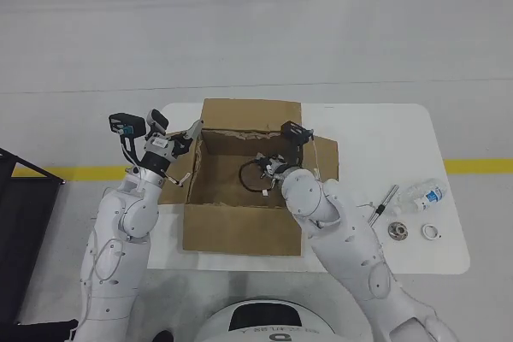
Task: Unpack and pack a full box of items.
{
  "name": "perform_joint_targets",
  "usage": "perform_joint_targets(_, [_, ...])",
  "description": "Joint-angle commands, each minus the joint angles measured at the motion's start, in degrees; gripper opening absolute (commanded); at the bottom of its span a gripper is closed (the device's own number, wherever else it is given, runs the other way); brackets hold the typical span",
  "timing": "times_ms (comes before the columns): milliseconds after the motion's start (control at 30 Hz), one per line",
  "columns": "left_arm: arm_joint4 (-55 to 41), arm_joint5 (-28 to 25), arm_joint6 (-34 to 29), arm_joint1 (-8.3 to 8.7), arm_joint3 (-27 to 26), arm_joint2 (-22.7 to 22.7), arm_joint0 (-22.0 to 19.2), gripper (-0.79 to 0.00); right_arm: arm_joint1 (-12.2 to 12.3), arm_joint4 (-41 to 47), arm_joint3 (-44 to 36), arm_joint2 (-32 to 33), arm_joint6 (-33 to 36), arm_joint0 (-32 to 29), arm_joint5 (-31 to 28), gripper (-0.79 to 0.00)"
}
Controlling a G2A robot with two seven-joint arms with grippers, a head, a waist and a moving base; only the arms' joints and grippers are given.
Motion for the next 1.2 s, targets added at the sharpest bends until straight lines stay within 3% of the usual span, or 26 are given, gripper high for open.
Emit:
perform_joint_targets(0, [-0.01,0.00,0.00,0.00,0.00,0.00,0.00,0.000,-0.61,-0.47,4.09,-2.07,-0.77,2.71,1.09,-0.785])
perform_joint_targets(467, [-0.01,0.00,0.00,0.00,0.00,0.00,0.00,0.000,-5.07,3.51,23.95,-8.71,-6.78,13.07,5.49,-0.785])
perform_joint_targets(633, [-0.01,0.00,0.00,0.00,0.00,0.00,0.00,0.000,-6.16,5.47,28.30,-8.78,-8.17,15.04,6.14,-0.545])
perform_joint_targets(767, [-0.01,0.00,0.00,0.00,0.00,0.00,0.00,0.000,-6.86,6.76,30.55,-8.57,-9.44,16.14,6.42,-0.471])
perform_joint_targets(833, [-0.01,0.00,0.00,0.00,0.00,0.00,0.00,0.000,-7.17,7.10,31.42,-8.41,-10.57,16.45,6.84,-0.394])
perform_joint_targets(1000, [-0.01,0.00,0.00,0.00,0.00,0.00,0.00,0.000,-7.56,8.44,32.30,-7.01,-12.41,16.83,6.98,-0.345])
perform_joint_targets(1167, [-0.01,0.00,0.00,0.00,0.00,0.00,0.00,0.000,-6.59,7.50,25.93,-4.16,-12.88,13.98,6.23,-0.369])
